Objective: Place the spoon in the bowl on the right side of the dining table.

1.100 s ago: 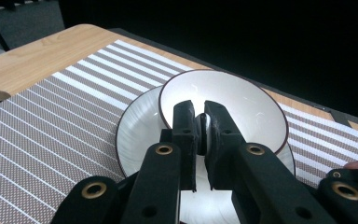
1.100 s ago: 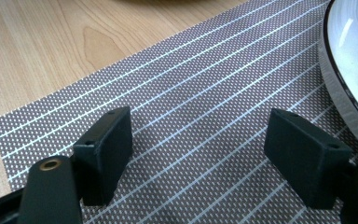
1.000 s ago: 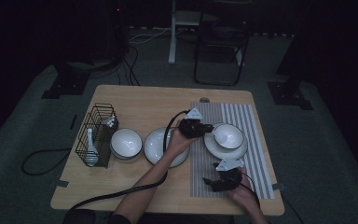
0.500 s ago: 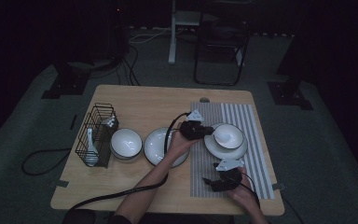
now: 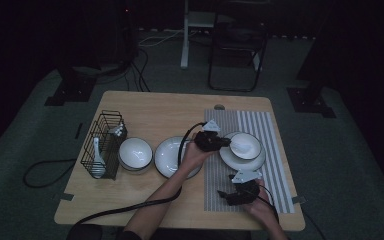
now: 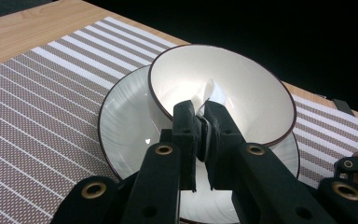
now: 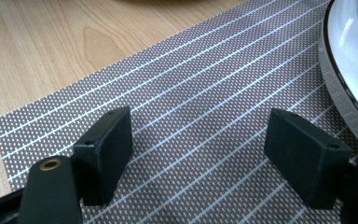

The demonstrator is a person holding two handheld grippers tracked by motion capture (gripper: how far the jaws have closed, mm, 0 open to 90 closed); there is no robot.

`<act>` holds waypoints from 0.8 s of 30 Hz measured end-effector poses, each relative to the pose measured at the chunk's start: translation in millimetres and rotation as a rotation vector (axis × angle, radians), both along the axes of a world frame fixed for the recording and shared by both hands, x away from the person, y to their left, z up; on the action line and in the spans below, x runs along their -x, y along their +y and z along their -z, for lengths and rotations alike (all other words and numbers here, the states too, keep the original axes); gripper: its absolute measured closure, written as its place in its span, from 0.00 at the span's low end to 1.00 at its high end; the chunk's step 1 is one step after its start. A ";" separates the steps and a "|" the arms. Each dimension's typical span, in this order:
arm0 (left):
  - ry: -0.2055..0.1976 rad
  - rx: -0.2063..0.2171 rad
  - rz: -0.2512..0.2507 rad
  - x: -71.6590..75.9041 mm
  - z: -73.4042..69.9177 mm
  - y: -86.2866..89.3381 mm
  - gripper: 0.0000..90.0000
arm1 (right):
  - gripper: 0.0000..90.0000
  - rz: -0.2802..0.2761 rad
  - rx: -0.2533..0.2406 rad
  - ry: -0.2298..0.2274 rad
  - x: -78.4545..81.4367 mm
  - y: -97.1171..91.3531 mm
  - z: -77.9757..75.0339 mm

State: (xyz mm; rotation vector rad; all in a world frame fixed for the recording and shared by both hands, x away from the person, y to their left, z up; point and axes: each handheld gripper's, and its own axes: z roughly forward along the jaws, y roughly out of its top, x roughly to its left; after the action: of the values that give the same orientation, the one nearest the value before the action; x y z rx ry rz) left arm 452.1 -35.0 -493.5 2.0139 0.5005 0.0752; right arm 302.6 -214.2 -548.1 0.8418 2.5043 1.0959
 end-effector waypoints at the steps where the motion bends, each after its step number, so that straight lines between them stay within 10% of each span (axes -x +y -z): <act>1: 0.001 -0.001 0.000 -0.1 0.3 -0.2 0.93 | 0.26 0.000 0.000 0.001 0.0 0.0 0.0; 24: 0.016 -0.013 -0.005 -1.2 3.9 -1.9 0.93 | 0.26 0.000 0.000 0.001 0.0 0.0 0.0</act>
State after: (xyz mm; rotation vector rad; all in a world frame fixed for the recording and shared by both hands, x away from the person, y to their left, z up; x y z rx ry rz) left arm 453.3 -36.9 -497.4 2.0271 0.5160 0.0657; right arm 302.6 -214.2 -548.1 0.8434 2.5048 1.0962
